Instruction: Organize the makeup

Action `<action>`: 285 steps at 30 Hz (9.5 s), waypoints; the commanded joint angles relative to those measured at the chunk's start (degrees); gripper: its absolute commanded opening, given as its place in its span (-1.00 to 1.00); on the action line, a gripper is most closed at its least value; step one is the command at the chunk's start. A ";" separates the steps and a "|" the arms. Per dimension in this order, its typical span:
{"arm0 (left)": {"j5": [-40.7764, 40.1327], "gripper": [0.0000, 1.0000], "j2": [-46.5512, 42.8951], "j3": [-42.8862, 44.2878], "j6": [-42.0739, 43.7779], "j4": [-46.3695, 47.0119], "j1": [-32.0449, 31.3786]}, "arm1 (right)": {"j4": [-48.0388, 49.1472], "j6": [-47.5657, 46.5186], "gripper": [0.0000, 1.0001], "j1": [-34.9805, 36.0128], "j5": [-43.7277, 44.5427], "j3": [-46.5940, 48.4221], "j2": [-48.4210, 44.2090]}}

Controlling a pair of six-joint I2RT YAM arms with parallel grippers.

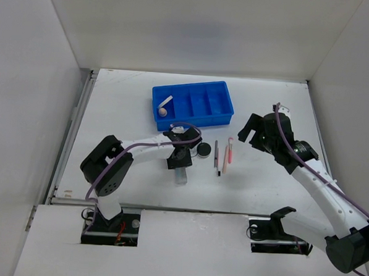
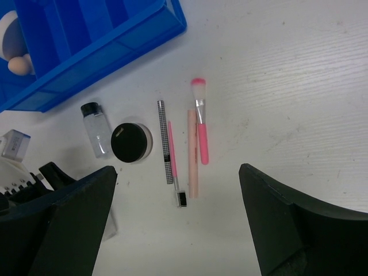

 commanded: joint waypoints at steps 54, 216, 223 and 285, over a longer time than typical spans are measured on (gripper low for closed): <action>1.51 0.62 15.46 56.21 27.09 -12.59 15.52 | -3.30 3.07 0.87 0.03 6.05 -0.27 -7.91; -7.36 -0.37 17.53 32.52 18.11 -11.17 -2.15 | -2.33 2.54 0.87 0.03 5.08 -1.32 -6.07; -8.35 -0.56 14.88 45.16 25.74 -16.79 0.13 | -2.33 2.54 0.87 0.03 5.62 -1.32 -6.60; 0.98 0.81 -9.72 31.30 28.31 -8.45 10.94 | 16.30 -1.59 -0.08 0.56 -3.35 -4.13 28.03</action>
